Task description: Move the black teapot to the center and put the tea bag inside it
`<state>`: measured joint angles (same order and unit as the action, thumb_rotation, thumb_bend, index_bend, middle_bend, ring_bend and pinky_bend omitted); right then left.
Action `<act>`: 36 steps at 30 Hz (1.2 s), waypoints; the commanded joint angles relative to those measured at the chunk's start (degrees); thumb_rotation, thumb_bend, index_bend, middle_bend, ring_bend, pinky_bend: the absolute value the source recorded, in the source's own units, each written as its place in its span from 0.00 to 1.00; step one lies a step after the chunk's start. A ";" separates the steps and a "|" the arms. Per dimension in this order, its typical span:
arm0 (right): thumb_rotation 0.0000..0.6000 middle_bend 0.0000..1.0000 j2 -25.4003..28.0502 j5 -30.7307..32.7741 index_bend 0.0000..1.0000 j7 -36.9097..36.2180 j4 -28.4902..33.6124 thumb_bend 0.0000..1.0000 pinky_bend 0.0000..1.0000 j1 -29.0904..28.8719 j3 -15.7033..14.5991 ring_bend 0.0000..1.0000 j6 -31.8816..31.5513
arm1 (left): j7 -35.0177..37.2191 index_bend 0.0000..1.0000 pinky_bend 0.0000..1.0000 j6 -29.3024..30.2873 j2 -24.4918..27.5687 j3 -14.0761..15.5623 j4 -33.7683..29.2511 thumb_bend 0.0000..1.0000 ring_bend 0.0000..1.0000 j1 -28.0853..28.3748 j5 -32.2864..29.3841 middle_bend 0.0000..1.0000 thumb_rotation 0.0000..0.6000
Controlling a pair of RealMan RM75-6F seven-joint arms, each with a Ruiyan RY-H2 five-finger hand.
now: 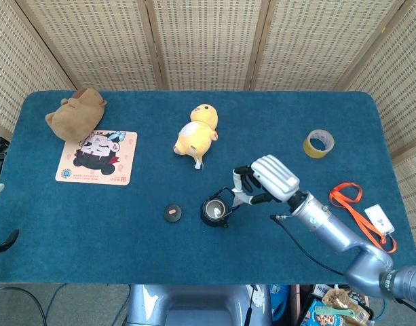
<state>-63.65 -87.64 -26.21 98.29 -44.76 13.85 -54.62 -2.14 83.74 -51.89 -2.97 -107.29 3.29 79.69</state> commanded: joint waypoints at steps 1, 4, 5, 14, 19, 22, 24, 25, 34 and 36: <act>1.00 0.84 -0.27 0.08 0.70 0.11 -0.05 0.76 0.89 -0.35 -0.12 0.80 0.22 | 0.07 0.00 0.00 -0.09 -0.06 -0.01 0.12 0.31 0.00 0.03 -0.09 0.00 1.00; 1.00 0.84 -0.65 0.31 0.70 0.33 -0.20 0.76 0.89 -0.92 -0.31 0.80 0.79 | 0.21 0.00 0.00 -0.18 -0.16 -0.04 0.37 0.32 0.00 0.04 -0.24 0.00 1.00; 1.00 0.84 -0.82 0.41 0.70 0.36 -0.23 0.76 0.89 -1.06 -0.43 0.80 0.94 | 0.27 0.00 0.00 -0.24 -0.20 -0.02 0.45 0.31 0.00 0.04 -0.28 0.00 1.00; 1.00 0.84 -3.17 0.50 0.70 0.47 -0.94 0.76 0.89 -1.93 -2.17 0.80 2.33 | 0.83 0.00 0.00 -0.48 -0.19 0.24 1.10 0.32 0.00 -0.14 -0.36 0.00 1.00; 1.00 0.84 -4.55 0.38 0.70 0.29 -1.88 0.76 0.89 -2.54 -2.97 0.80 3.21 | 1.02 0.00 0.00 -0.53 -0.22 0.32 1.24 0.31 0.00 -0.29 -0.59 0.00 1.00; 1.00 0.84 -5.86 0.42 0.71 0.15 -2.86 0.76 0.89 -3.09 -3.78 0.80 4.36 | 1.14 0.00 0.00 -0.78 -0.32 0.42 1.38 0.31 0.00 -0.33 -0.81 0.00 1.00; 1.00 0.84 -6.58 0.53 0.71 0.09 -3.45 0.76 0.89 -3.37 -4.09 0.80 4.77 | 1.25 0.00 0.00 -0.86 -0.36 0.41 1.51 0.31 0.00 -0.31 -0.88 0.00 1.00; 1.00 0.84 -6.93 0.57 0.71 0.14 -3.76 0.76 0.89 -3.51 -4.22 0.80 4.98 | 1.30 0.00 0.00 -0.86 -0.37 0.40 1.60 0.31 0.00 -0.33 -0.90 0.00 1.00; 1.00 0.84 -9.38 1.82 0.71 2.40 -7.06 0.76 0.89 -4.39 -4.84 0.80 6.12 | 2.00 0.00 0.00 -0.95 -0.58 0.48 2.23 0.32 0.00 -0.49 -1.00 0.00 1.00; 1.00 0.84 -9.67 1.88 0.71 2.97 -7.38 0.76 0.89 -4.20 -5.47 0.80 6.29 | 2.21 0.00 0.00 -0.95 -0.66 0.50 2.44 0.31 0.00 -0.56 -1.04 0.00 1.00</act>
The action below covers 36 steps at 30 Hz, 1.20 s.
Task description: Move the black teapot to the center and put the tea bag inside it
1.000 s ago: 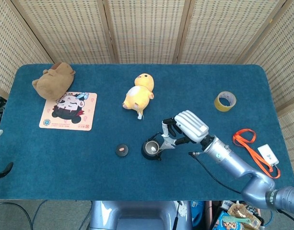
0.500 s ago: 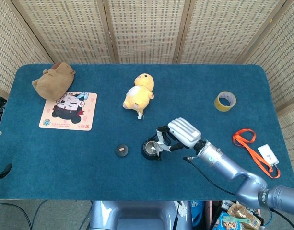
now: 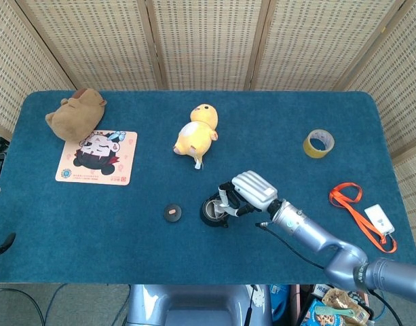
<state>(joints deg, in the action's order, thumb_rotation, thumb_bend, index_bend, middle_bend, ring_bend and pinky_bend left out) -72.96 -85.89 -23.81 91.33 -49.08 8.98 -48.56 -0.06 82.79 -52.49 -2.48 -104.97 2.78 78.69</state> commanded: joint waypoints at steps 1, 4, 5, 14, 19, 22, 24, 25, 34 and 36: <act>1.00 0.84 -0.40 0.04 0.71 0.88 -0.55 0.76 0.89 0.18 -0.89 0.80 0.31 | 0.20 0.00 0.00 -0.01 -0.07 -0.02 0.19 0.31 0.00 -0.06 -0.10 0.00 1.00; 1.00 0.84 -0.30 -0.31 0.71 1.68 -0.57 0.76 0.89 0.47 -1.85 0.80 0.47 | 0.27 0.00 0.00 -0.03 -0.09 -0.03 0.30 0.31 0.00 -0.06 -0.04 0.00 1.00; 1.00 0.84 -0.18 -0.46 0.71 1.89 -0.54 0.76 0.89 0.59 -2.18 0.80 0.49 | 0.27 0.00 0.00 -0.04 -0.10 0.01 0.28 0.31 0.00 -0.06 0.07 0.00 1.00; 1.00 0.84 0.48 -1.01 0.71 2.84 -1.00 0.76 0.89 0.96 -4.70 0.80 2.28 | -0.03 0.00 0.00 0.05 -0.09 0.04 -0.05 0.31 0.00 0.02 0.59 0.00 1.00; 1.00 0.83 0.65 -2.42 0.71 3.10 -1.54 0.76 0.89 0.54 -6.29 0.80 3.78 | -0.18 0.00 0.00 0.06 0.04 0.07 -0.29 0.31 0.00 0.07 0.86 0.00 1.00; 1.00 0.82 0.40 -3.46 0.70 3.77 -2.11 0.76 0.89 0.28 -7.21 0.80 4.36 | -0.30 0.00 0.00 0.12 0.14 0.09 -0.47 0.31 0.00 0.04 0.91 0.00 1.00; 1.00 0.81 0.29 -4.25 0.68 4.07 -2.55 0.76 0.89 0.13 -7.69 0.80 4.40 | -0.38 0.00 0.00 0.15 0.25 0.10 -0.59 0.31 0.00 0.01 0.89 0.00 1.00; 1.00 0.81 0.33 -4.57 0.67 4.02 -2.62 0.76 0.89 0.06 -7.95 0.80 4.48 | -0.40 0.00 0.00 0.18 0.29 0.12 -0.63 0.31 0.00 -0.02 0.90 0.00 1.00; 0.54 0.78 1.09 -7.75 0.52 2.71 -3.70 0.76 0.89 -0.79 -9.63 0.80 4.14 | -0.77 0.00 0.00 0.18 0.53 0.12 -1.23 0.31 0.00 0.07 1.12 0.00 1.00; 0.41 0.77 1.22 -8.05 0.48 2.60 -3.87 0.76 0.89 -0.84 -9.87 0.80 3.93 | -0.81 0.00 0.00 0.15 0.53 0.15 -1.32 0.31 0.00 0.08 1.15 0.00 1.00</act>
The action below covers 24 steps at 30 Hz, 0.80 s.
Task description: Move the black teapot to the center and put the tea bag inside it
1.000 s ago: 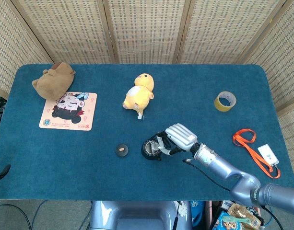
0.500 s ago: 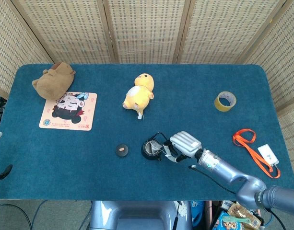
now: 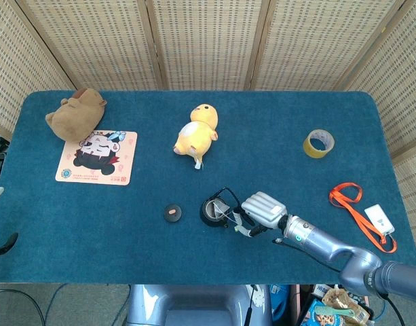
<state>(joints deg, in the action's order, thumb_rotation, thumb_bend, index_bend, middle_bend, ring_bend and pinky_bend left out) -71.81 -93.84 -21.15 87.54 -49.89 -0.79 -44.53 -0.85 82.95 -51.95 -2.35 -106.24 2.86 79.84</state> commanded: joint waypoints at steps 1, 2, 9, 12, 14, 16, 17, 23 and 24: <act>0.37 0.77 0.11 -0.17 0.47 -0.11 -0.15 0.76 0.89 -0.05 -0.15 0.80 -0.19 | -0.03 0.00 0.00 -0.04 -0.01 -0.01 -0.08 0.31 0.00 0.03 -0.03 0.00 1.00; 0.33 0.77 0.18 -0.20 0.46 -0.13 -0.20 0.76 0.89 -0.06 -0.22 0.80 -0.25 | -0.09 0.00 0.00 -0.04 0.01 -0.03 -0.12 0.31 0.00 0.04 -0.07 0.00 1.00; 0.26 0.77 0.53 -0.10 0.40 0.43 -0.39 0.76 0.89 0.00 -0.24 0.80 -1.05 | -0.30 0.00 0.00 -0.02 0.11 -0.03 -0.37 0.31 0.00 0.05 -0.12 0.00 1.00; 0.27 0.79 1.09 -0.06 0.36 0.77 0.00 0.76 0.89 -0.30 0.21 0.80 -1.36 | -0.35 0.00 0.00 0.18 0.23 -0.14 -0.50 0.31 0.00 0.01 -0.20 0.00 1.00; 0.26 0.81 1.60 0.02 0.35 0.84 0.57 0.76 0.89 -0.66 0.42 0.80 -1.10 | -0.45 0.00 0.00 0.17 0.30 -0.14 -0.60 0.31 0.00 0.01 -0.25 0.00 1.00; 0.26 0.83 1.98 0.13 0.33 0.96 1.07 0.78 0.89 -1.04 0.63 0.80 -0.79 | -0.50 0.00 0.00 0.13 0.34 -0.17 -0.70 0.31 0.00 0.05 -0.29 0.00 1.00; 0.26 0.84 2.14 0.18 0.33 1.05 1.30 0.79 0.89 -1.24 0.71 0.80 -0.57 | -0.49 0.00 0.00 0.10 0.37 -0.17 -0.74 0.31 0.00 0.06 -0.31 0.00 1.00; 0.22 0.91 2.68 1.07 0.30 2.17 2.57 0.88 0.89 -2.88 1.19 0.85 2.02 | -0.62 0.00 0.00 0.17 0.58 -0.29 -0.92 0.31 0.00 0.10 -0.42 0.00 1.00; 0.22 0.92 2.69 1.30 0.30 2.38 2.73 0.88 0.89 -3.09 1.24 0.85 2.44 | -0.63 0.00 0.00 0.17 0.59 -0.27 -0.93 0.31 0.00 0.08 -0.44 0.00 1.00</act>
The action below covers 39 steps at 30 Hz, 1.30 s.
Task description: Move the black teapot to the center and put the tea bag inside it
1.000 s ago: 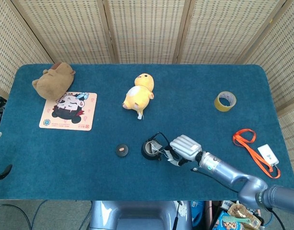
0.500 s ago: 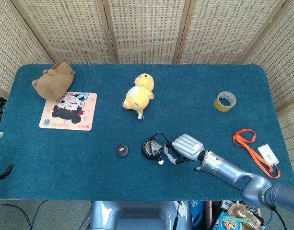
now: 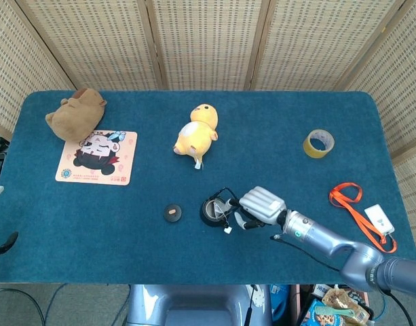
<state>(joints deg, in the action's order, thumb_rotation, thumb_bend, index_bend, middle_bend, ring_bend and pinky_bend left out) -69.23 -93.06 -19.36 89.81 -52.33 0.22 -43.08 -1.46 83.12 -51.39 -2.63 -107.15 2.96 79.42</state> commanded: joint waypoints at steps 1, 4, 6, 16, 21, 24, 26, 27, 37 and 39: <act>0.21 0.93 0.07 0.73 0.30 0.84 0.59 0.89 0.90 -0.86 0.29 0.86 1.39 | -0.03 0.00 0.00 -0.02 0.03 0.02 -0.01 0.32 0.00 -0.02 -0.05 0.00 1.00; 0.20 0.94 -0.08 1.47 0.28 1.72 0.83 0.92 0.91 -1.39 0.44 0.87 2.55 | -0.04 0.00 0.00 -0.03 0.06 0.04 -0.01 0.31 0.00 -0.04 -0.12 0.00 1.00; 0.19 0.95 -0.28 2.07 0.27 2.43 1.03 0.94 0.91 -1.82 0.60 0.88 3.44 | 0.01 0.00 0.00 0.00 0.07 0.01 0.04 0.31 0.00 -0.06 -0.20 0.00 1.00; 0.18 0.96 -1.72 4.95 0.25 6.04 1.27 0.96 0.91 -3.08 1.19 0.88 6.40 | 0.57 0.00 0.00 -0.24 -0.12 0.22 0.63 0.31 0.00 -0.19 -0.32 0.00 1.00; 0.19 0.96 -2.43 6.06 0.25 7.08 0.96 0.96 0.91 -3.41 1.42 0.88 7.24 | 0.99 0.00 0.00 -0.29 -0.24 0.23 0.99 0.31 0.00 -0.27 -0.49 0.00 1.00; 0.19 0.96 -3.45 6.91 0.25 7.94 0.39 0.96 0.91 -3.81 1.49 0.88 8.23 | 1.33 0.00 0.00 -0.43 -0.43 0.33 1.40 0.31 0.00 -0.35 -0.60 0.00 1.00; 0.19 0.96 -4.07 7.45 0.25 8.51 0.07 0.96 0.91 -3.97 1.52 0.88 8.68 | 1.57 0.00 0.00 -0.55 -0.54 0.36 1.68 0.32 0.00 -0.35 -0.60 0.00 1.00; 0.19 0.96 -4.32 7.62 0.25 8.73 -0.06 0.96 0.91 -4.04 1.51 0.88 8.87 | 1.63 0.00 0.00 -0.61 -0.56 0.36 1.77 0.31 0.00 -0.33 -0.62 0.00 1.00; 0.19 0.96 -7.29 9.73 0.25 13.06 -2.41 0.96 0.91 -4.48 1.89 0.88 9.49 | 2.03 0.00 0.00 -0.87 -0.73 0.40 2.33 0.31 0.00 -0.29 -0.60 0.00 1.00; 0.20 0.96 -7.80 10.21 0.25 13.93 -2.81 0.96 0.91 -4.53 1.97 0.88 9.54 | 2.12 0.00 0.00 -0.93 -0.76 0.42 2.43 0.31 0.00 -0.30 -0.64 0.00 1.00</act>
<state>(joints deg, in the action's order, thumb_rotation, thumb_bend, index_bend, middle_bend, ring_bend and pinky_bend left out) -76.77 -83.06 -5.76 87.24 -56.81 2.12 -33.60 0.66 82.20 -52.14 -2.22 -104.73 2.66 78.78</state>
